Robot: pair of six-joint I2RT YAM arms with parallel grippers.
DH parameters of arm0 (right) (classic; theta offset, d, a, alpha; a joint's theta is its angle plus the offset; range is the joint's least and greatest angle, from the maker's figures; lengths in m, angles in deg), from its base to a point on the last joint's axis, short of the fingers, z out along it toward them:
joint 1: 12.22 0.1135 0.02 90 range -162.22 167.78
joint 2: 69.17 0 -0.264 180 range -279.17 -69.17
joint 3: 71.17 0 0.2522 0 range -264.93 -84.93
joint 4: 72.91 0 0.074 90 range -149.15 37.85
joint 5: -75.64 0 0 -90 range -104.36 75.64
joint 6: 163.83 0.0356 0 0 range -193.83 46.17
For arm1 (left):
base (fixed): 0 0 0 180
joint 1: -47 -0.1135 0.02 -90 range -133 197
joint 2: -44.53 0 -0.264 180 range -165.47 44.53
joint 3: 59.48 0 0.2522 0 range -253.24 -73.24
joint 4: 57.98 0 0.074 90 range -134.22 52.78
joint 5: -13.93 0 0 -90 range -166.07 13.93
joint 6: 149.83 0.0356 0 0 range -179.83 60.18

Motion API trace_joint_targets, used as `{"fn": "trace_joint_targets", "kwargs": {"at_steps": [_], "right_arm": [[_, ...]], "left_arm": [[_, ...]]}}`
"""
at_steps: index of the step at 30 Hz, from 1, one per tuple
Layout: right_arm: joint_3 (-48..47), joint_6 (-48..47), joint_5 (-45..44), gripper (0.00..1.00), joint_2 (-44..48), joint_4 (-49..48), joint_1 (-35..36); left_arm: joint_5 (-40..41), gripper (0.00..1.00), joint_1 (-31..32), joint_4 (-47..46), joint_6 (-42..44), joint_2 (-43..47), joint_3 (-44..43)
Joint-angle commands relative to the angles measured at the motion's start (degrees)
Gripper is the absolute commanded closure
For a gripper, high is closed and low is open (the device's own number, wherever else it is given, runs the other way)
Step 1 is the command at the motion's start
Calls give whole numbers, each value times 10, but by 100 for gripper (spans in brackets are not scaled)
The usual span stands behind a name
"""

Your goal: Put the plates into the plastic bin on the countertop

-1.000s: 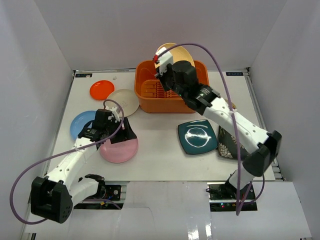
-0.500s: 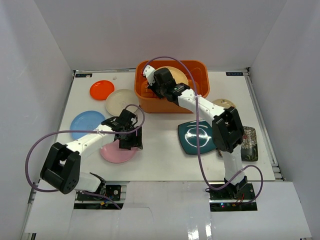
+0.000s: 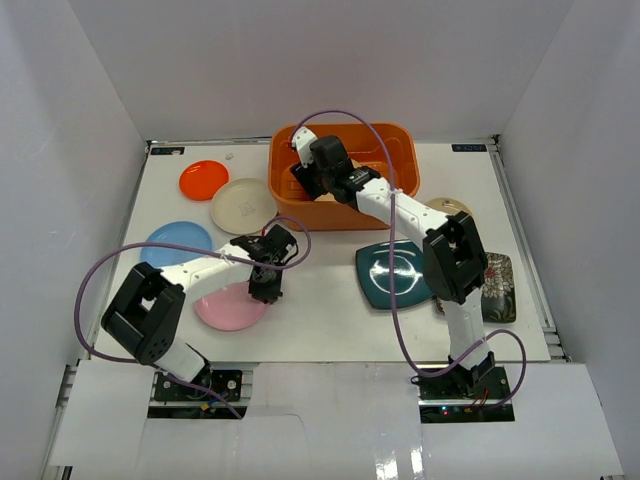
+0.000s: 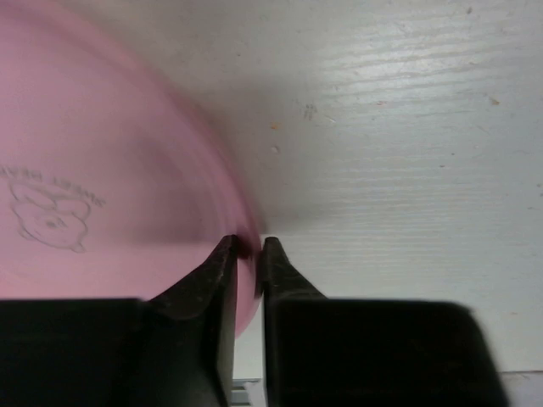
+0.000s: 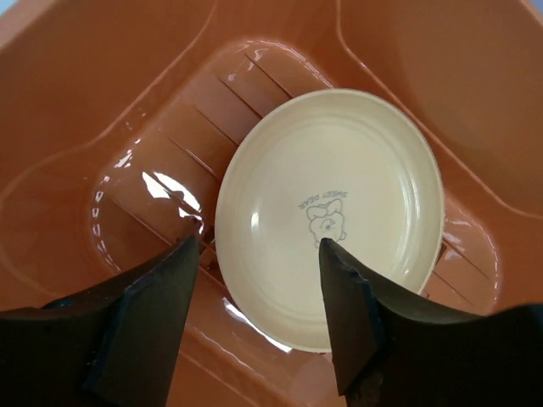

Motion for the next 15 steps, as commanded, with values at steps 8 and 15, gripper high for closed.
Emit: {"fn": "trace_joint_targets", "kwargs": {"at_steps": [8, 15], "right_arm": [[145, 118, 60, 5, 250, -23, 6], [352, 222, 13, 13, 474, -105, 6]], "left_arm": [[6, 100, 30, 24, -14, 61, -58], [72, 100, 41, 103, -27, 124, -241]]}}
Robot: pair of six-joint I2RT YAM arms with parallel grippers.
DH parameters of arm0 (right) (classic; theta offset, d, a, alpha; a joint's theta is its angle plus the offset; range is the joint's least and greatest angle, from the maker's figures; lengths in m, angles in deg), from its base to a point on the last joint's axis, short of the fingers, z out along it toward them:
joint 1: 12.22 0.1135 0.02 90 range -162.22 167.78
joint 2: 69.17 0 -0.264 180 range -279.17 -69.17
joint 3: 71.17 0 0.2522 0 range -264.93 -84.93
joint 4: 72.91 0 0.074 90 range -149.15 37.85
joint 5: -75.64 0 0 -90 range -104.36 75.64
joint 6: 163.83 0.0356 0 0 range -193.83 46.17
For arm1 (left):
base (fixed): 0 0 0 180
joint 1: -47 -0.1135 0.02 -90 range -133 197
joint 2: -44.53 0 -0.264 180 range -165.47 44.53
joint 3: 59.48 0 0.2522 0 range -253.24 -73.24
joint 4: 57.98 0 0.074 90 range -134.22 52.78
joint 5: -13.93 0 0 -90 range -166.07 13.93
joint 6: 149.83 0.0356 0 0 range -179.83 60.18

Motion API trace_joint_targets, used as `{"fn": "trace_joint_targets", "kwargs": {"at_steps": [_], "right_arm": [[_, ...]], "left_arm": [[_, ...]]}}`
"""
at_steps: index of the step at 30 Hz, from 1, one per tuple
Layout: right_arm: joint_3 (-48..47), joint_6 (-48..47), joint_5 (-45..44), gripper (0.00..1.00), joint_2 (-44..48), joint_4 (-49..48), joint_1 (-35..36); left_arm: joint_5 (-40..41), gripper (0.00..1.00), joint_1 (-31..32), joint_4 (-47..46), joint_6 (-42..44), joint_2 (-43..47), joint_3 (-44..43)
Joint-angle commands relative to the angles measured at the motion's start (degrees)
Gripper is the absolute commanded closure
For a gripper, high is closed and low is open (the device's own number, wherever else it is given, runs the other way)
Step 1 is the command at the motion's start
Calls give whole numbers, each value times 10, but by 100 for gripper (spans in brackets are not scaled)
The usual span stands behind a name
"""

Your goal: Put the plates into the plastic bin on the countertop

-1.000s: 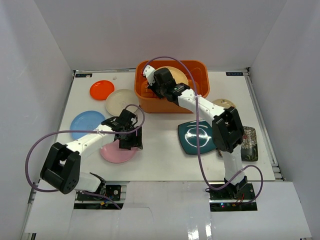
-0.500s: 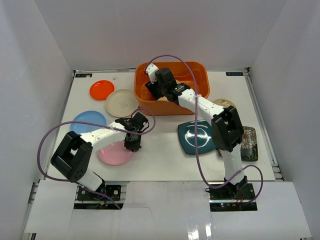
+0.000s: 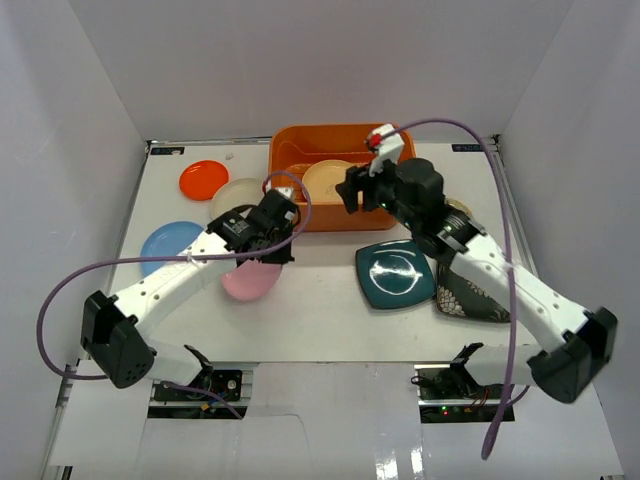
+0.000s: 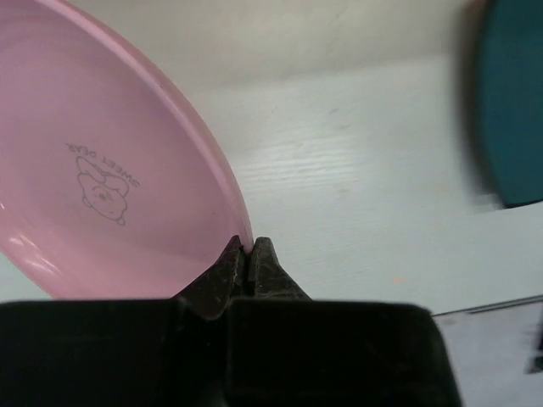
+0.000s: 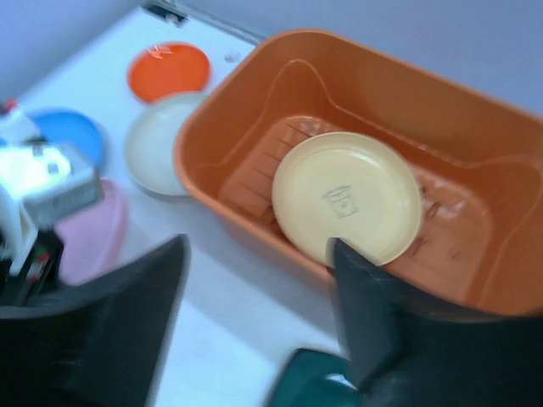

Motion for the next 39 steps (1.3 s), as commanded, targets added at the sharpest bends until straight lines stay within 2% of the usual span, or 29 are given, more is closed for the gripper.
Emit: {"fn": "trace_joint_targets", "kwargs": {"at_steps": [1, 4, 6, 9, 10, 12, 14, 15, 16, 18, 19, 23, 29, 35, 38, 39], "right_arm": [[99, 87, -36, 35, 115, -67, 1], [203, 134, -67, 92, 203, -70, 0], [278, 150, -71, 92, 266, -70, 0], [345, 174, -59, 92, 342, -68, 0], [377, 178, -55, 92, 357, -65, 0], [401, 192, -48, 92, 394, -50, 0], [423, 200, -41, 91, 410, -30, 0], [429, 203, -37, 90, 420, -23, 1], [440, 206, -30, 87, 424, -19, 0], [450, 219, -6, 86, 437, -13, 0], [461, 225, 1, 86, 440, -13, 1], [481, 237, 31, 85, 453, -17, 1], [490, 241, 63, 85, 445, -32, 3], [486, 240, 63, 84, 438, -38, 5], [477, 235, 60, 84, 438, -36, 6], [473, 233, 60, 83, 438, -36, 6]], "left_arm": [[43, 100, 6, 22, -14, 46, -116], [96, 100, 10, 32, -3, 28, -226], [121, 100, 17, 38, 6, -9, -321], [139, 100, 26, 26, 34, -73, -409], [142, 100, 27, 25, 45, -94, -471], [143, 100, 28, 23, 65, -175, -534], [124, 100, 29, 16, 103, -234, -634], [118, 100, 29, 17, 114, -295, -668], [112, 100, 28, 18, 130, -325, -739], [109, 100, 29, 5, 147, -391, -788], [111, 100, 29, -9, 160, -399, -793], [115, 100, 29, -141, 184, -404, -716], [87, 100, 28, -166, 216, -492, -775], [62, 100, 29, -168, 224, -522, -716], [59, 94, 29, -168, 221, -531, -702], [59, 86, 29, -169, 220, -532, -702]]}}
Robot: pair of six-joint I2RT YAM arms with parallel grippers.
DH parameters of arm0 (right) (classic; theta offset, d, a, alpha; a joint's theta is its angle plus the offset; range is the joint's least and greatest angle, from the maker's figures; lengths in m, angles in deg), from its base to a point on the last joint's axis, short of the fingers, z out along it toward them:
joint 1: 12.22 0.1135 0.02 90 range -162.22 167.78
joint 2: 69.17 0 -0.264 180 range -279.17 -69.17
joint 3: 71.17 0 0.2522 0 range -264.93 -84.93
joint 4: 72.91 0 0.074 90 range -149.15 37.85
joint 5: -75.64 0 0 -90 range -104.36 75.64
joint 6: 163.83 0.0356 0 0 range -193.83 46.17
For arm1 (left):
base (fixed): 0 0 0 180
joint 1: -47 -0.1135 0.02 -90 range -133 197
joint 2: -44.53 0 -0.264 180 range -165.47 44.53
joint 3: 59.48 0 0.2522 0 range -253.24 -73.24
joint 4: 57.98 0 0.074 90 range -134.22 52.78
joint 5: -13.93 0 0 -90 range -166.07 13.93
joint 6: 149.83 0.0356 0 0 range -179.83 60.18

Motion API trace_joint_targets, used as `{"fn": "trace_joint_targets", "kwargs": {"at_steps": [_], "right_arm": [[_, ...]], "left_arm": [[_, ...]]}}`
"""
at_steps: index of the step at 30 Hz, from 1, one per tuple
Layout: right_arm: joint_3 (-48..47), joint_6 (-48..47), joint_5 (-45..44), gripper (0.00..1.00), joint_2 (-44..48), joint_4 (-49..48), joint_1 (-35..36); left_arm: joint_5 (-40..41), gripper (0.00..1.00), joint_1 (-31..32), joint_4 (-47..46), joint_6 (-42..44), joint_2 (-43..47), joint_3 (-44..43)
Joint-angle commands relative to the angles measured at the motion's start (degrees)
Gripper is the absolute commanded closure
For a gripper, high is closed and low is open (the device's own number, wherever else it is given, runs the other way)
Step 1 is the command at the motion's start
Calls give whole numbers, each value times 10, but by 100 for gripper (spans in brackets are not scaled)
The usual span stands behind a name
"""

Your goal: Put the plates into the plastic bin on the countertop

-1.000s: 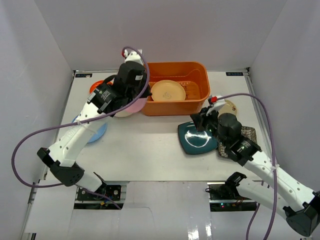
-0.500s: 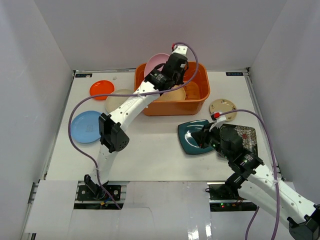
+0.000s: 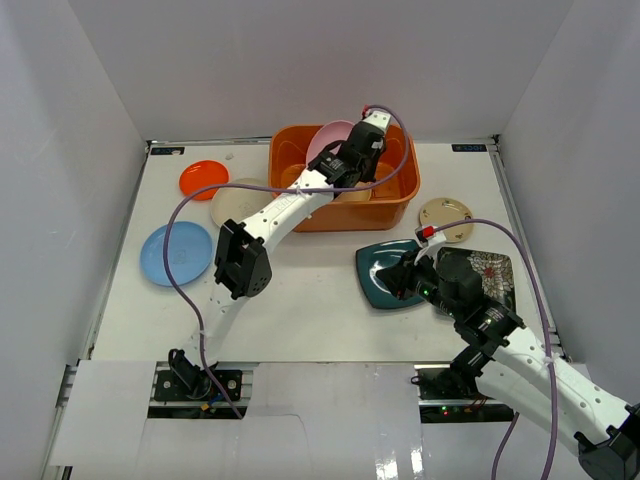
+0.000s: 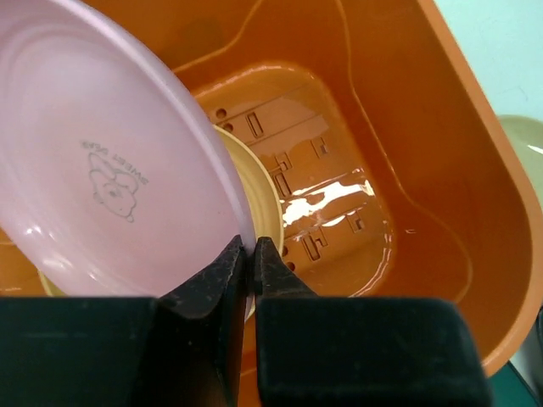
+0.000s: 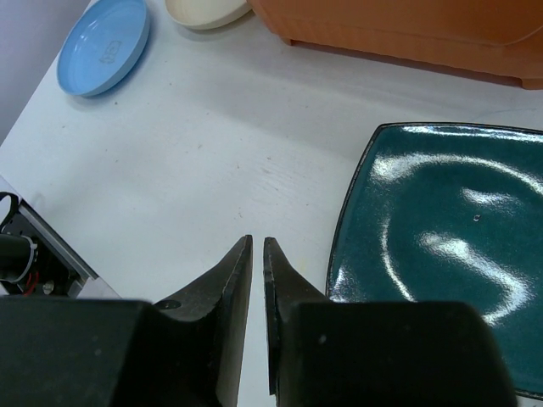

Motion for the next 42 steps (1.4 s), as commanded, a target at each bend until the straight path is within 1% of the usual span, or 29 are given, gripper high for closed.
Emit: {"fn": "trace_joint_targets", "kwargs": {"at_steps": [1, 2, 3, 6, 7, 10, 11, 13, 15, 17, 19, 20, 21, 22, 23, 24, 26, 27, 29, 30, 31, 32, 33, 35, 37, 38, 40, 41, 42], "right_arm": [[-19, -7, 2, 83, 1, -22, 4], [-22, -10, 1, 83, 1, -20, 4], [-25, -11, 0, 83, 1, -18, 4], [-37, -21, -7, 83, -1, -10, 4], [-43, -26, -11, 83, -2, -4, 4], [-71, -44, -27, 82, -7, 14, 4], [-77, -48, -26, 82, -8, 15, 4], [-95, -60, -15, 81, -22, 16, 5], [-113, -77, 6, 80, -38, 16, 5], [-128, -91, 35, 79, -71, 12, 6], [-159, -110, 65, 76, -101, 10, 11], [-170, -117, 74, 76, -134, 10, 15], [-193, -123, 80, 75, -151, 9, 29], [-204, -135, 83, 75, -168, 6, 41], [-214, -142, 81, 74, -200, -2, 67], [-234, -149, 79, 74, -216, -8, 81], [-256, -172, 74, 71, -271, -25, 112], [-272, -181, 71, 70, -293, -23, 141], [-321, -214, 58, 66, -360, -24, 183], [-337, -222, 49, 64, -383, -25, 193], [-372, -234, 45, 61, -430, -22, 202], [-391, -247, 47, 56, -457, -20, 211], [-411, -266, 47, 53, -480, -14, 213], [-478, -287, 55, 47, -554, -4, 215], [-528, -320, 60, 44, -626, 16, 215], [-582, -330, 61, 41, -652, 23, 215], [-633, -368, 57, 35, -723, 42, 215], [-686, -378, 53, 32, -748, 49, 212], [-712, -387, 50, 31, -771, 56, 211]], "left_arm": [[-11, 80, 3, -27, 7, 6, 4], [-11, 73, 3, -29, 7, 6, 4], [-13, 61, 3, -30, 7, 6, 3], [-18, 47, 3, -37, 10, 13, 3], [-18, 39, 2, -39, 10, 15, 2], [-22, 29, 3, -45, 12, 29, -3], [-22, 23, 3, -46, 13, 35, -9], [-21, 20, 2, -49, 14, 57, -16], [-18, 19, 2, -50, 15, 81, -15], [-9, 19, 2, -50, 23, 133, 1], [24, 19, 1, -51, 28, 184, 70], [39, 19, -1, -50, 28, 244, 104], [68, 19, -5, -50, 21, 278, 185], [79, 19, -9, -51, 10, 314, 229], [87, 19, -23, -50, -2, 390, 275], [103, 20, -35, -51, -34, 431, 364], [100, 21, -66, -47, -78, 515, 451], [94, 22, -105, -42, -121, 598, 532], [90, 22, -145, -30, -158, 675, 600], [100, 22, -153, -22, -175, 744, 628], [118, 23, -154, -6, -203, 774, 677], [127, 23, -157, 4, -217, 802, 696], [136, 23, -158, 27, -232, 844, 711], [174, 24, -160, 49, -267, 876, 748], [196, 24, -161, 82, -289, 913, 769], [206, 24, -161, 90, -310, 924, 789], [210, 24, -161, 116, -333, 954, 808], [214, 24, -161, 123, -354, 964, 821], [216, 24, -161, 131, -361, 975, 826]]}}
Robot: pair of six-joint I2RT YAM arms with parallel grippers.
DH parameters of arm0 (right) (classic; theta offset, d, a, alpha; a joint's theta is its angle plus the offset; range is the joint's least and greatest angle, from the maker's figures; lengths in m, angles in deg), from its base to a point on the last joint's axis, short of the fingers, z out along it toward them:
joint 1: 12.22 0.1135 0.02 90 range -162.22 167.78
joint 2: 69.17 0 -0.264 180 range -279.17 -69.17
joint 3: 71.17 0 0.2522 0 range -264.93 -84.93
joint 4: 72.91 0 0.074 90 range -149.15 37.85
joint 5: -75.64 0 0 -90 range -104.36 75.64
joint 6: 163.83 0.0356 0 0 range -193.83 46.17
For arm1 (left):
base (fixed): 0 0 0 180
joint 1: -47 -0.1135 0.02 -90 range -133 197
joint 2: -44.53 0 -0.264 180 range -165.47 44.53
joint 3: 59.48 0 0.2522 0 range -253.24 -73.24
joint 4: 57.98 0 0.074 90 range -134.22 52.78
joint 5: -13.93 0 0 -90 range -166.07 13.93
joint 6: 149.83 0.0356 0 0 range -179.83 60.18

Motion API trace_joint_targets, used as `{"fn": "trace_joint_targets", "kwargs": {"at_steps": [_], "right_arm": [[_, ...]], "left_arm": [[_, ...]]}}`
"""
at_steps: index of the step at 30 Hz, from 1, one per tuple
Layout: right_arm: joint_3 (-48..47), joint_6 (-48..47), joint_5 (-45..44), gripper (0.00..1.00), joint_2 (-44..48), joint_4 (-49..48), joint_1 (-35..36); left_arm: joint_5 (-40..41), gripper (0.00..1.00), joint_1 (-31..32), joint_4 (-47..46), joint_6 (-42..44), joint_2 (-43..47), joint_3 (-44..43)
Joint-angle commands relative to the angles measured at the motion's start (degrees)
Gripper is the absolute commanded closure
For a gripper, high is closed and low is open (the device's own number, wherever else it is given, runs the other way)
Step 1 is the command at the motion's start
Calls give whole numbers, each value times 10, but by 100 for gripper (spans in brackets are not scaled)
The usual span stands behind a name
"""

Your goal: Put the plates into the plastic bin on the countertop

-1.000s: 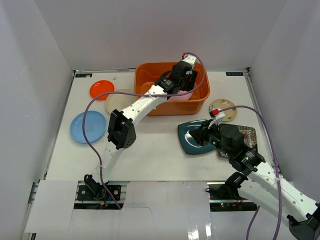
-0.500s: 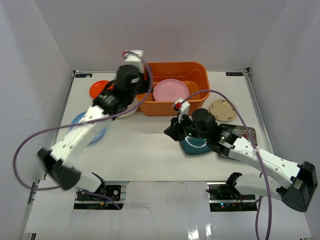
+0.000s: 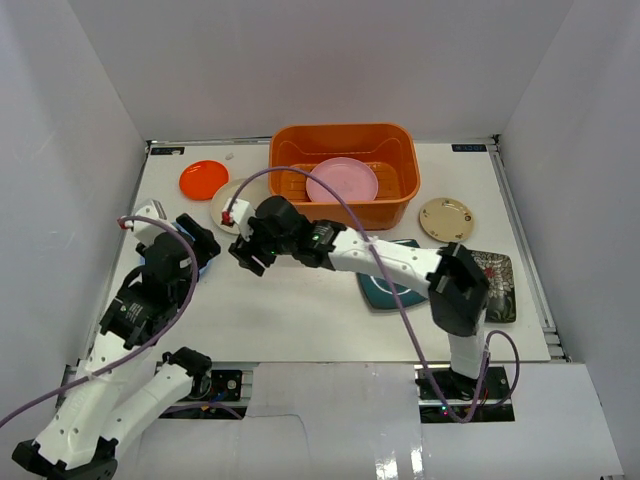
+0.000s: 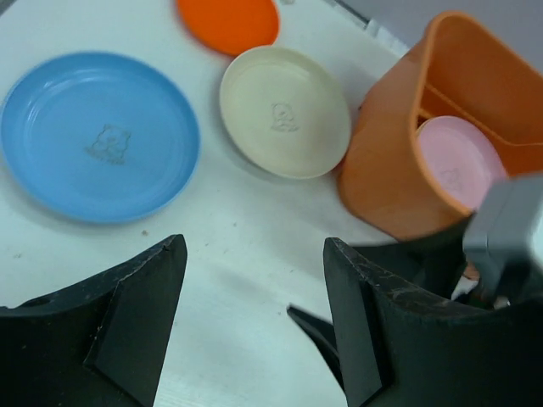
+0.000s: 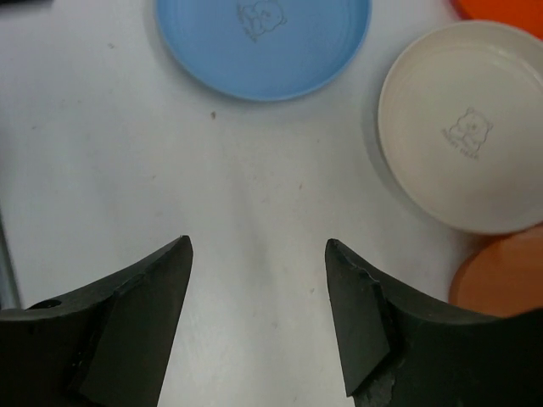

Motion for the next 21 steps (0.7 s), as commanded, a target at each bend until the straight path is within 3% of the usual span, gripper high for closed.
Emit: {"fn": "trace_joint_targets", "kwargs": {"at_steps": [1, 6, 13, 18, 21], "right_arm": [[-105, -73, -7, 30, -86, 27, -9], [-238, -68, 39, 27, -210, 28, -49], [-394, -86, 30, 26, -347, 55, -64], [-398, -91, 2, 31, -378, 23, -64], [-399, -87, 16, 41, -393, 25, -64]], "left_arm": [[33, 24, 1, 56, -67, 36, 22], [64, 24, 1, 63, -55, 117, 17], [63, 25, 1, 43, -16, 183, 27], [49, 25, 1, 43, -1, 184, 55], [37, 25, 2, 43, -2, 188, 73]]}}
